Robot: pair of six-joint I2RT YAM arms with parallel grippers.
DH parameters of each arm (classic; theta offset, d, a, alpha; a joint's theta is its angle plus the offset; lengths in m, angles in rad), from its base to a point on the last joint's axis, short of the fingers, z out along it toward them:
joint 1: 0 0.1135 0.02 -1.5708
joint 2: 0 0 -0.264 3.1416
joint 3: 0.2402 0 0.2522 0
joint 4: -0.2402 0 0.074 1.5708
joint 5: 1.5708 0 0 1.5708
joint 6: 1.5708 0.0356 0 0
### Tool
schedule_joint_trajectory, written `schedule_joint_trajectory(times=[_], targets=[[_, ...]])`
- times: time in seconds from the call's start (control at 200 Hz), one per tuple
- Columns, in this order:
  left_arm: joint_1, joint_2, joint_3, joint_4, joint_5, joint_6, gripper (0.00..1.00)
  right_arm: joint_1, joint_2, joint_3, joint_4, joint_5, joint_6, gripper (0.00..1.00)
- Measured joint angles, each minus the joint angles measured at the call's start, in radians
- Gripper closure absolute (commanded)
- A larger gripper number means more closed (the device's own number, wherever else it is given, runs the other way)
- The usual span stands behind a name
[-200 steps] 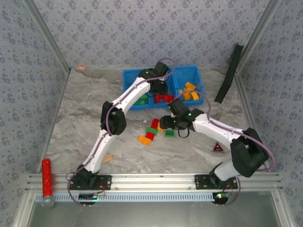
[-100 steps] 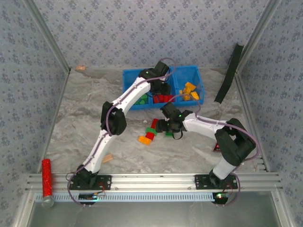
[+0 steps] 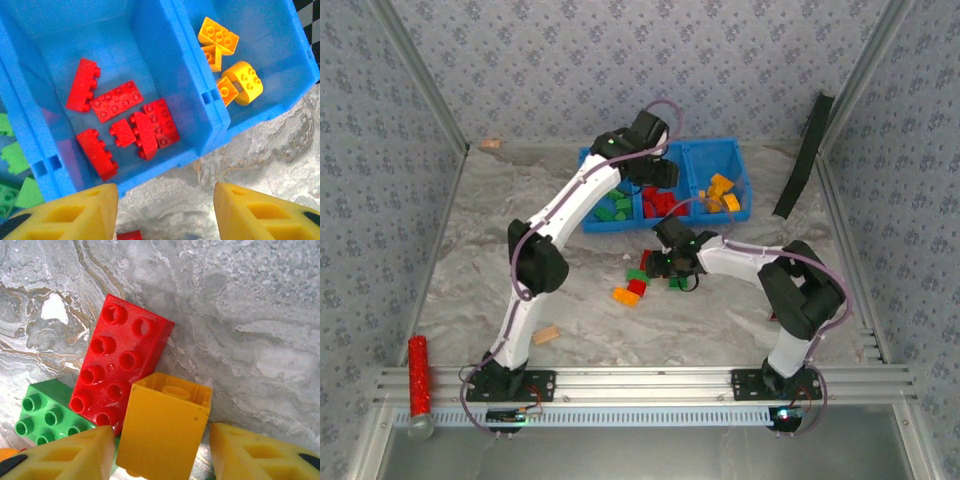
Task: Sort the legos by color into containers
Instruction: Pick up the lego from the center of the table.
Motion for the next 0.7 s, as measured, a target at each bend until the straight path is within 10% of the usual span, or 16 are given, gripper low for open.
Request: schedule_joint_trajectory(times=[0.34, 0.7], targets=[[-0.014, -0.199, -0.38, -0.002, -0.006, 0.003, 0.46, -0.043, -0.02, -0.02, -0.014, 0.0, -0.034, 0.67], [-0.082, -0.502, -0.772, 0.012, -0.037, 0.042, 0.35, -0.249, -0.359, -0.046, -0.234, 0.016, -0.134, 0.67]])
